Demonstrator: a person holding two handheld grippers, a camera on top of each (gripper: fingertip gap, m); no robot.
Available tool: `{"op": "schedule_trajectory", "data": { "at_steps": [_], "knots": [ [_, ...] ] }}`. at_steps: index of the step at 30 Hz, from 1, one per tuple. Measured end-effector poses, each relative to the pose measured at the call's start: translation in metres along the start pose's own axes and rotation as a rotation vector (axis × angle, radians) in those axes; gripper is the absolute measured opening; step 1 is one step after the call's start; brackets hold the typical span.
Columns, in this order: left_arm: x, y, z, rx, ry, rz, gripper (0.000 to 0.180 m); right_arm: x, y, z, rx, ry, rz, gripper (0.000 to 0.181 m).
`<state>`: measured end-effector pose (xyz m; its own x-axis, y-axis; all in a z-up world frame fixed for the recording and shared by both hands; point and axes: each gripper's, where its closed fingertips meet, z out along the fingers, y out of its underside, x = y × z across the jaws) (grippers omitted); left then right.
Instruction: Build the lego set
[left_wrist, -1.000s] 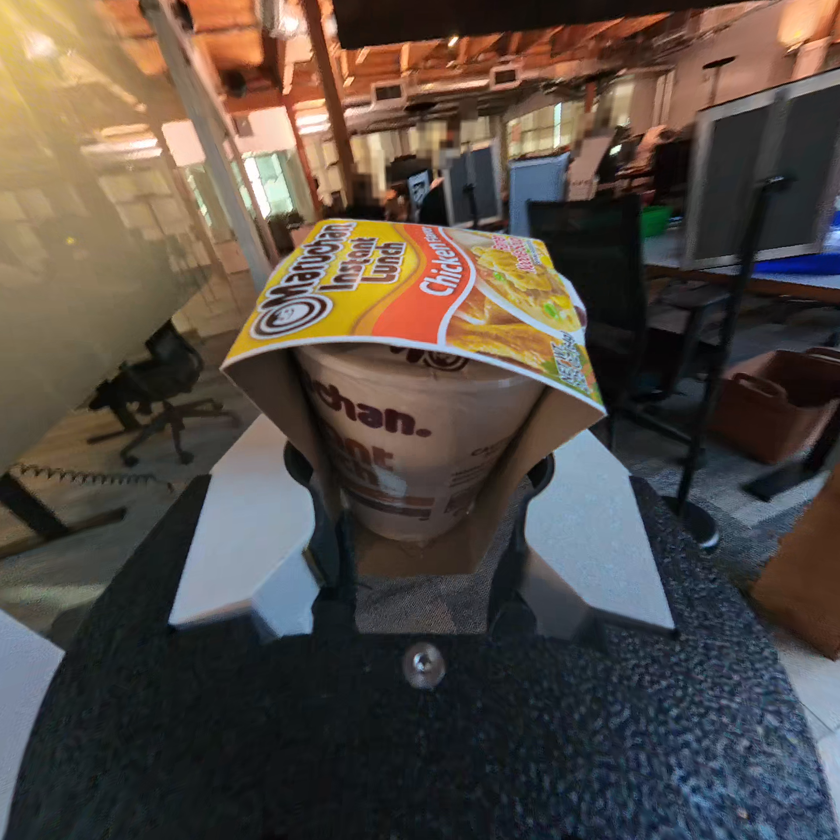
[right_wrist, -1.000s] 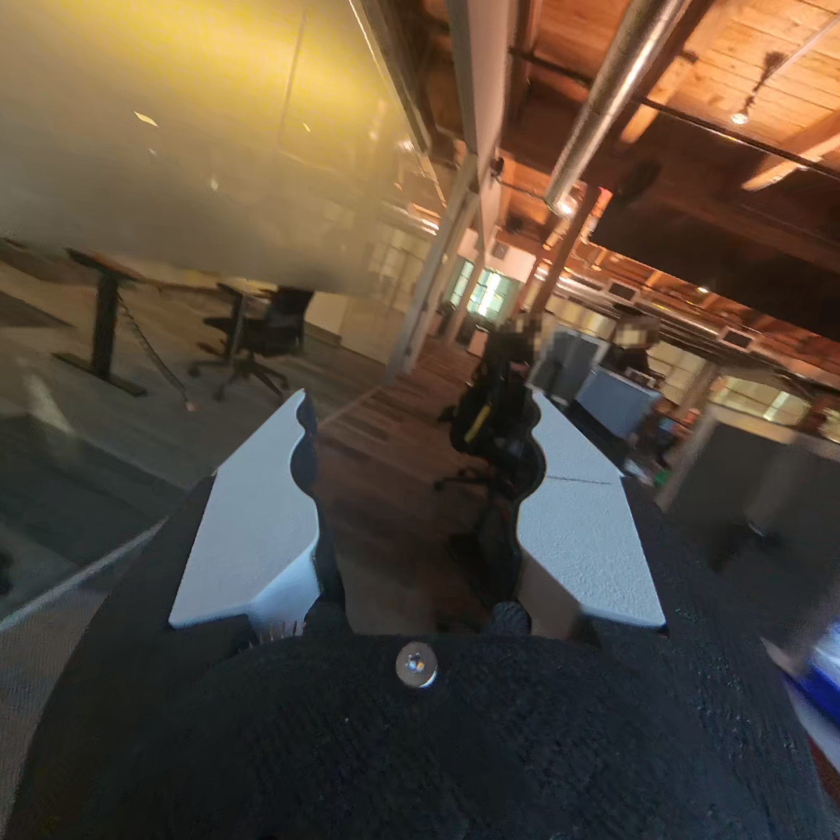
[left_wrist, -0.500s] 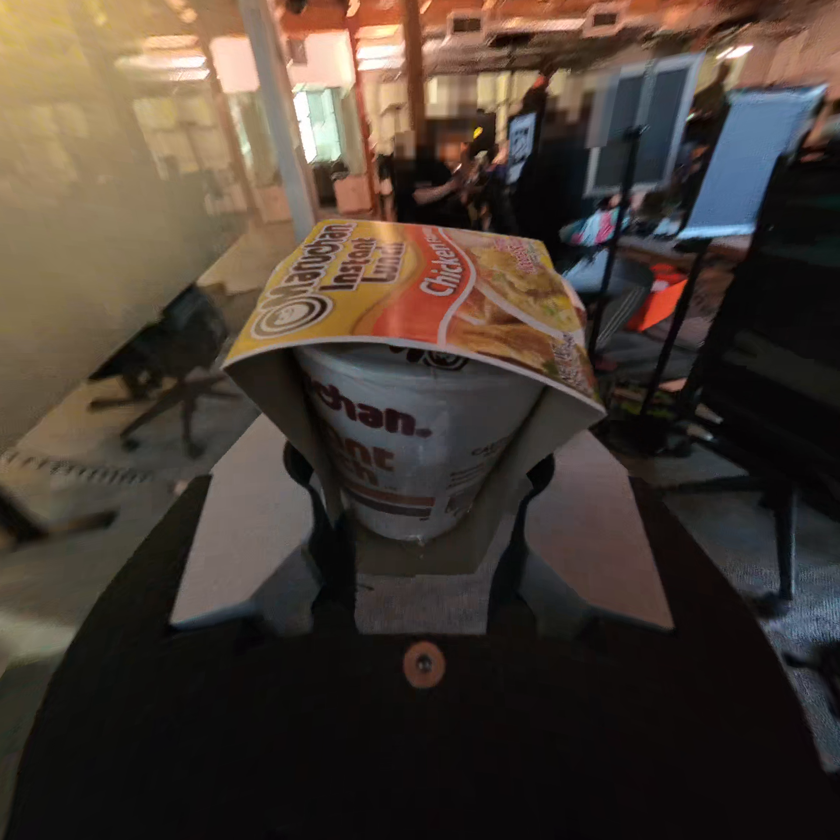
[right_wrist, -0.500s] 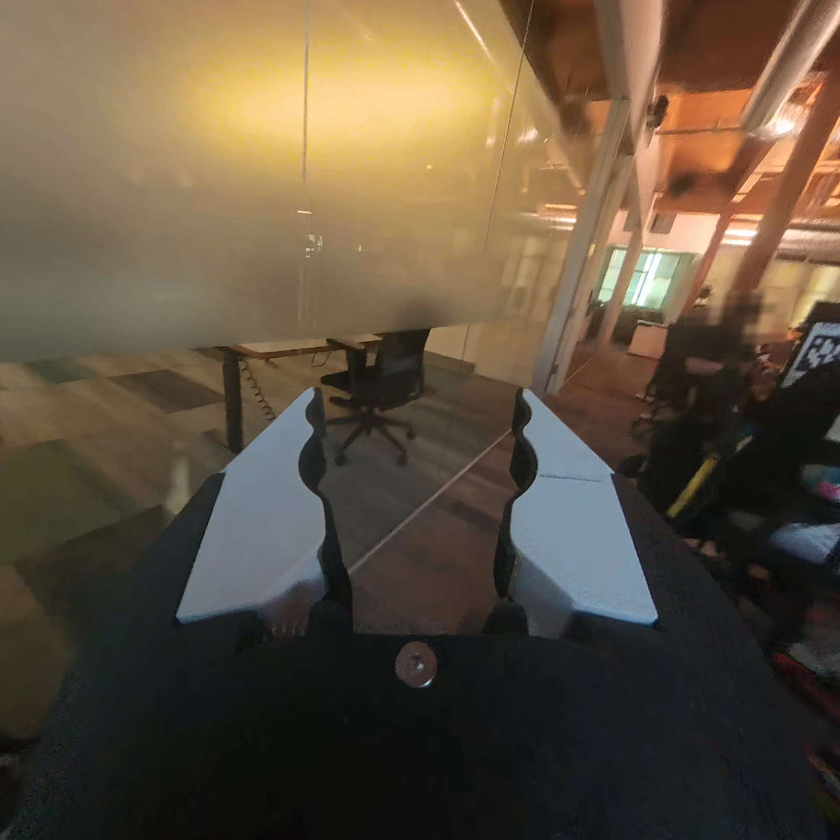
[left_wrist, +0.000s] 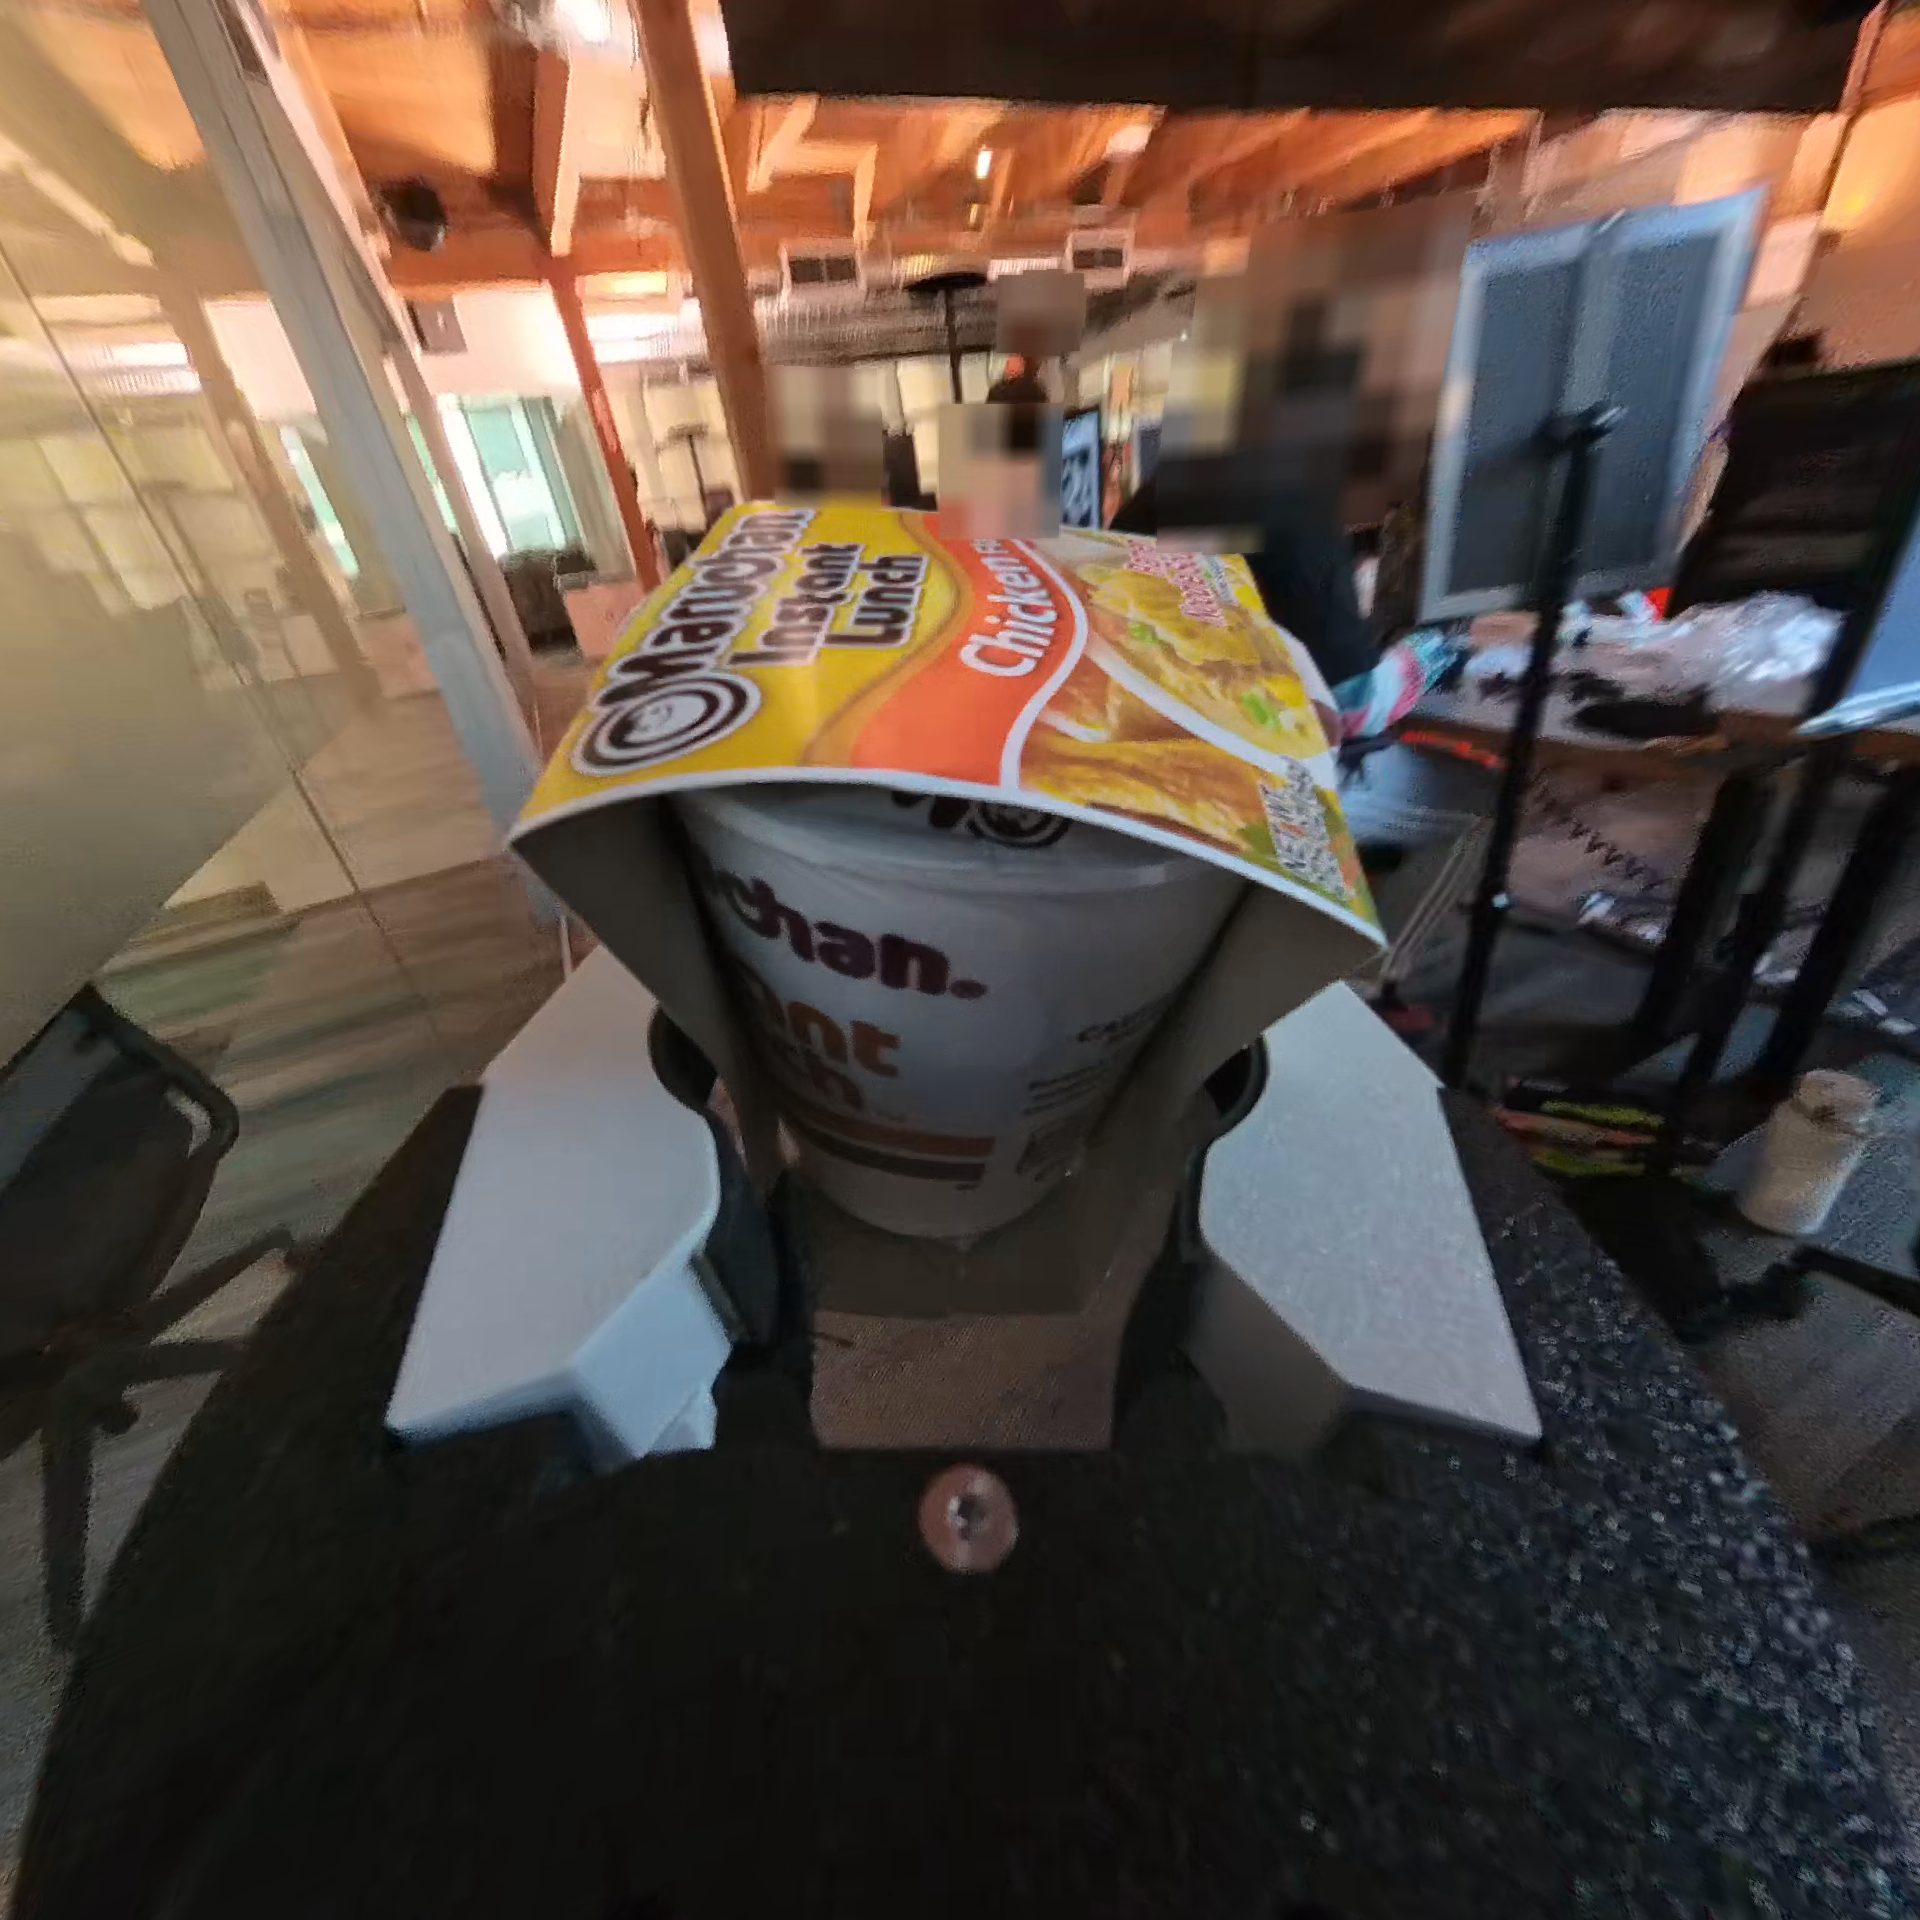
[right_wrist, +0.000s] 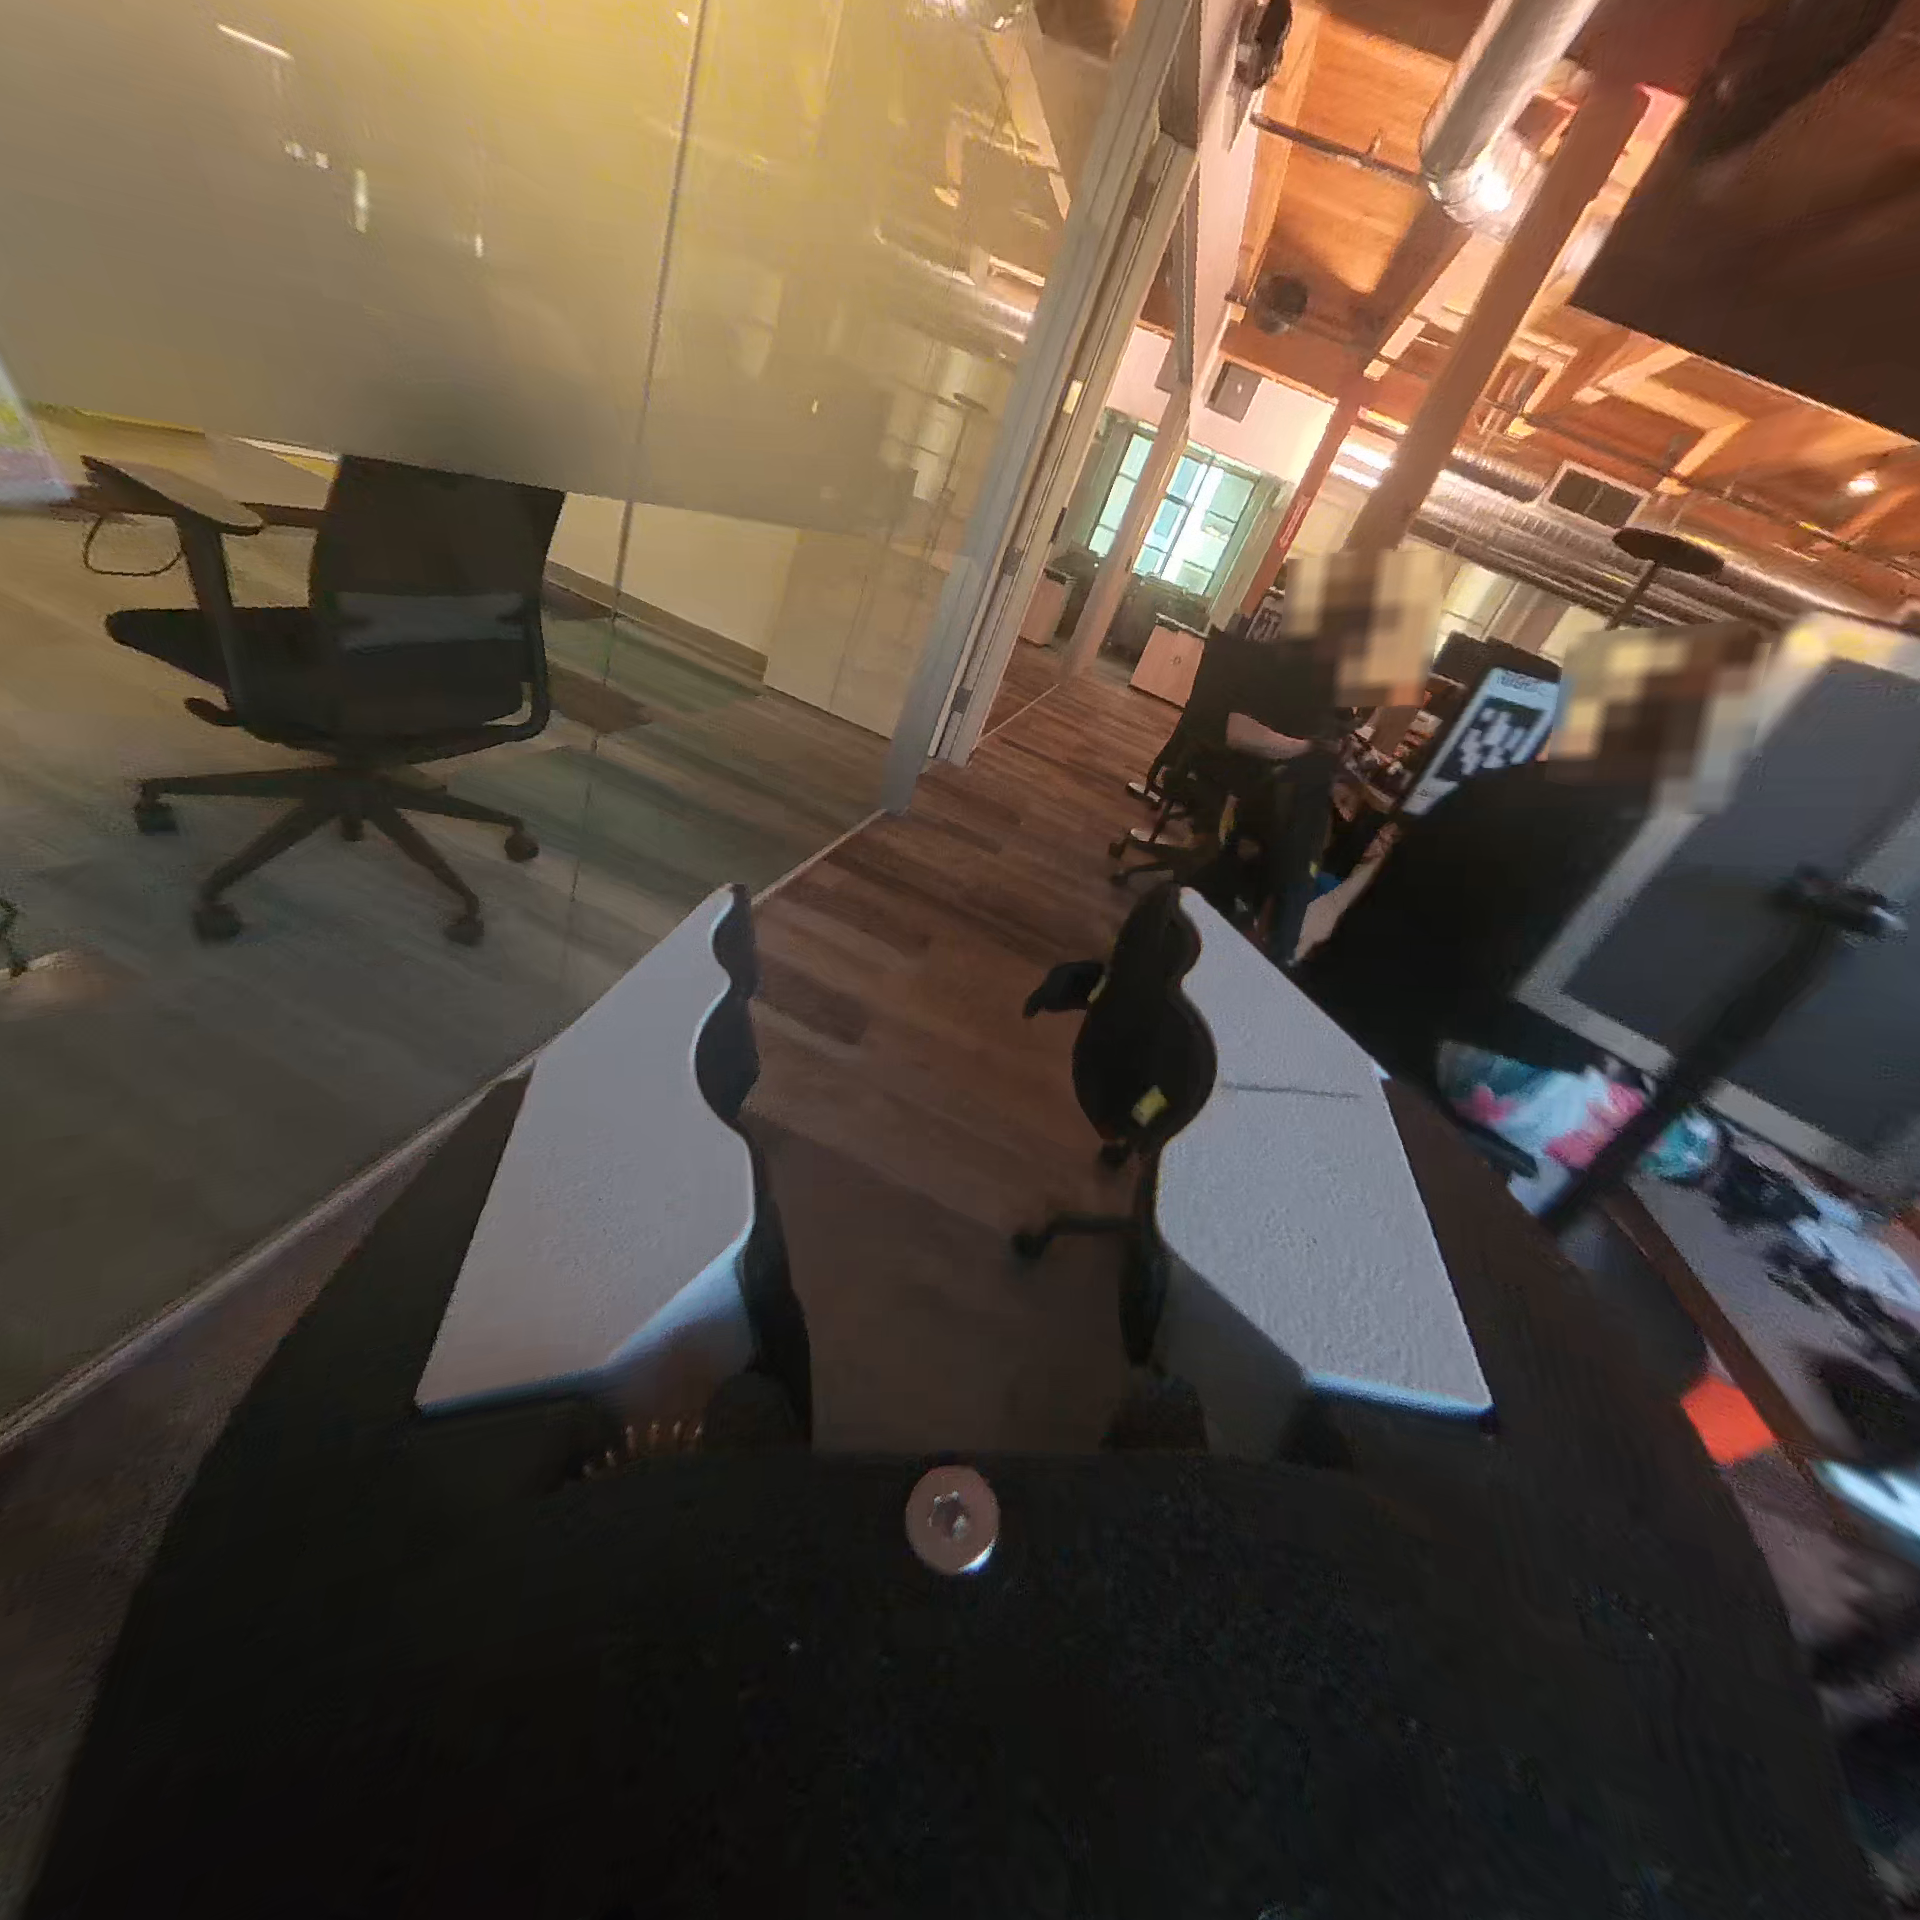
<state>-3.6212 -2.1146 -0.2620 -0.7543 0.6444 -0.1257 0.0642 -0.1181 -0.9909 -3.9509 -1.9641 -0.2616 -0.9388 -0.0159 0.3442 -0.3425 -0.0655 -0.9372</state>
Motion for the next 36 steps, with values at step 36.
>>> {"op": "schedule_trajectory", "data": {
  "at_steps": [36],
  "knots": [
    [-0.582, 0.161, 1.13, -0.09, 0.146, 0.005, 0.093, 0.291, 0.153, 1.264, 0.005, 0.11, -0.011, 0.067]
  ]
}}
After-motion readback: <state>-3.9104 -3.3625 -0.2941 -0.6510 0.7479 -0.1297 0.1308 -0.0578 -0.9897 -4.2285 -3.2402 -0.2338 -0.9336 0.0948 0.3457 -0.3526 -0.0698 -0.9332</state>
